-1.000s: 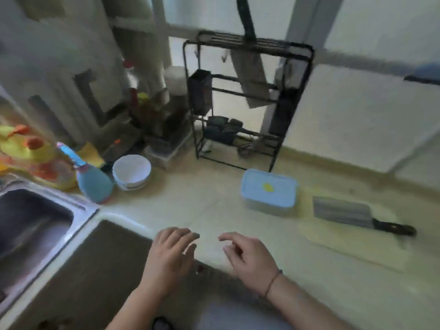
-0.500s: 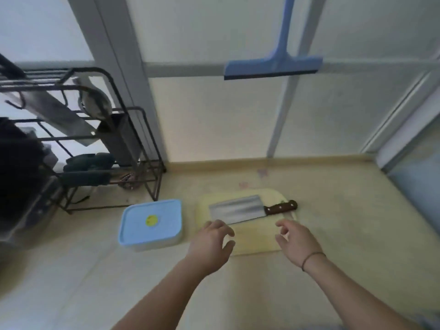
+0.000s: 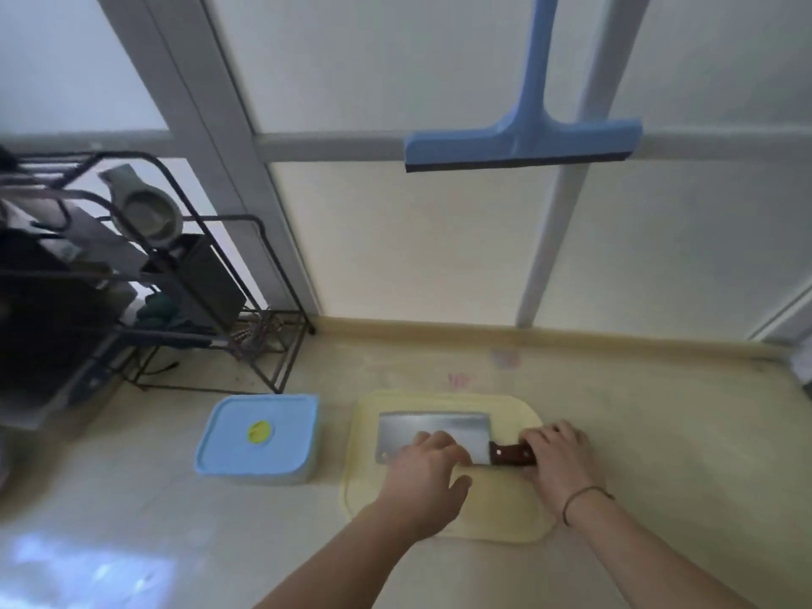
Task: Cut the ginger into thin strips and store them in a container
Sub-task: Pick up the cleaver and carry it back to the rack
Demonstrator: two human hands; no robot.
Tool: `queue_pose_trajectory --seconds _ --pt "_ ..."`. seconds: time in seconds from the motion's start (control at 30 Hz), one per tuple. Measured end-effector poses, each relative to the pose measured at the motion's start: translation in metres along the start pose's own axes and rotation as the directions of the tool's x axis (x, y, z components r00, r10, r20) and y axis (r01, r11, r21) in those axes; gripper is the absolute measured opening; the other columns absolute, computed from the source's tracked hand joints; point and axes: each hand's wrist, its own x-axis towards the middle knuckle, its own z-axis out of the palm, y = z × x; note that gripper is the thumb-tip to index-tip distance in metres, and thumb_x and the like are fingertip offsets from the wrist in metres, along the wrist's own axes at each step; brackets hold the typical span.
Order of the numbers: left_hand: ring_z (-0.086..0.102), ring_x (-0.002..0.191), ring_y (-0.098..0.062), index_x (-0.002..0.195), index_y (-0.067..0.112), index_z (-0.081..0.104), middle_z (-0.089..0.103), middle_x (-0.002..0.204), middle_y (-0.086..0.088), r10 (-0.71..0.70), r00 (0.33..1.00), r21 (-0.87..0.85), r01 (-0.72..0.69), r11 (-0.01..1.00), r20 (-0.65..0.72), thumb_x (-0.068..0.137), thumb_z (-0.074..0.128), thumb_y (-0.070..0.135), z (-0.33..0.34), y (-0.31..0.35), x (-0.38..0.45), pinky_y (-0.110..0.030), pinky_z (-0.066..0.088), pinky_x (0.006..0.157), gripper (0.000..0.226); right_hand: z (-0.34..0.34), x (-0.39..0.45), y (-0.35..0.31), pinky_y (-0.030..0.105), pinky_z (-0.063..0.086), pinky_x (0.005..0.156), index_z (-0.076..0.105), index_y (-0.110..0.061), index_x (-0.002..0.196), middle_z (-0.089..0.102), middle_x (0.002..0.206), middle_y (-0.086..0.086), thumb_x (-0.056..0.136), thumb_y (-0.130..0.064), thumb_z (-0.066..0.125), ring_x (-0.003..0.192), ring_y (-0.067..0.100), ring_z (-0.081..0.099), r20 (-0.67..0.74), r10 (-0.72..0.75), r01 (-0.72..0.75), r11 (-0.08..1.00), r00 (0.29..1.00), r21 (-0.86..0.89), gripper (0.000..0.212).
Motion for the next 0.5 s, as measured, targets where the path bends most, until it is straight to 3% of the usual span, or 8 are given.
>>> queue_pose_trajectory --seconds 0.03,0.07,0.13,0.17,0.23,0.3,0.43,0.5 --pt "0.045 0.126 -0.018 0.130 0.027 0.062 0.054 0.136 0.007 0.023 1.000 0.037 -0.023 0.999 0.006 0.099 0.054 0.040 0.003 0.002 0.000 -0.033 0.040 0.099 0.035 0.005 0.000 0.005 0.048 0.057 0.076 0.076 -0.029 0.096 0.075 0.093 -0.005 0.051 -0.037 0.102 0.091 0.028 0.071 -0.058 -0.050 0.049 0.999 0.997 -0.012 0.053" --pt "0.046 0.125 -0.020 0.129 0.026 0.062 0.055 0.135 0.004 0.041 0.999 0.074 -0.041 0.996 0.006 0.098 0.054 0.039 0.007 0.005 -0.001 -0.035 0.040 0.100 0.035 0.011 -0.002 0.010 0.046 0.057 0.073 0.076 -0.025 0.095 0.073 0.089 -0.003 0.055 -0.032 0.098 0.083 0.028 0.071 -0.099 -0.109 0.110 0.994 0.989 0.001 0.045" --pt "0.054 0.116 -0.024 0.120 0.024 0.066 0.061 0.124 0.003 0.025 0.999 0.089 -0.023 0.996 -0.031 0.092 0.051 0.040 0.009 0.013 -0.006 -0.036 0.046 0.093 0.036 0.008 -0.013 0.016 0.045 0.051 0.071 0.077 -0.014 0.095 0.071 0.085 0.004 0.076 -0.034 0.071 0.074 0.030 0.069 -0.247 -0.250 0.248 0.968 0.936 -0.039 0.028" --pt "0.060 0.106 -0.023 0.112 0.027 0.068 0.064 0.114 0.006 -0.013 0.997 0.087 0.019 0.996 -0.073 0.086 0.049 0.043 0.007 0.013 -0.009 -0.032 0.050 0.084 0.036 0.001 -0.022 0.018 0.044 0.044 0.073 0.075 -0.011 0.097 0.071 0.084 0.007 0.086 -0.038 0.056 0.074 0.031 0.066 -0.315 -0.308 0.307 0.950 0.898 -0.055 0.035" --pt "0.064 0.087 -0.013 0.100 0.034 0.067 0.064 0.097 0.015 -0.045 0.976 0.016 0.050 0.999 -0.214 0.078 0.053 0.045 -0.007 0.012 -0.012 -0.022 0.052 0.067 0.028 -0.025 -0.031 0.013 0.043 0.034 0.073 0.064 -0.012 0.106 0.073 0.082 0.010 0.108 -0.044 0.028 0.071 0.034 0.067 -0.521 -0.402 0.379 0.912 0.753 -0.158 0.048" --pt "0.063 0.084 -0.014 0.099 0.032 0.063 0.063 0.095 0.013 0.057 0.936 -0.010 -0.065 0.998 -0.349 0.080 0.062 0.039 -0.031 0.010 -0.013 -0.026 0.054 0.066 0.020 -0.061 -0.036 0.007 0.043 0.033 0.072 0.053 -0.015 0.107 0.073 0.082 0.011 0.113 -0.044 0.011 0.065 0.035 0.070 -0.596 -0.492 0.421 0.867 0.635 -0.266 0.051" --pt "0.060 0.086 -0.021 0.102 0.027 0.067 0.066 0.098 0.005 0.190 0.850 -0.040 -0.239 0.970 -0.492 0.092 0.063 0.033 -0.101 0.003 -0.026 -0.033 0.054 0.072 0.013 -0.132 -0.037 -0.014 0.036 0.041 0.066 0.055 -0.024 0.105 0.066 0.087 0.002 0.112 -0.053 0.019 0.079 0.024 0.054 -0.621 -0.557 0.495 0.818 0.552 -0.293 0.047" --pt "0.060 0.088 -0.020 0.107 0.025 0.069 0.066 0.101 0.004 0.220 0.781 -0.025 -0.288 0.957 -0.585 0.093 0.063 0.029 -0.138 -0.005 -0.041 -0.031 0.052 0.075 0.015 -0.182 -0.037 -0.035 0.035 0.040 0.068 0.062 -0.025 0.103 0.068 0.084 -0.005 0.111 -0.055 0.025 0.073 0.021 0.061 -0.630 -0.573 0.573 0.785 0.524 -0.237 0.048"
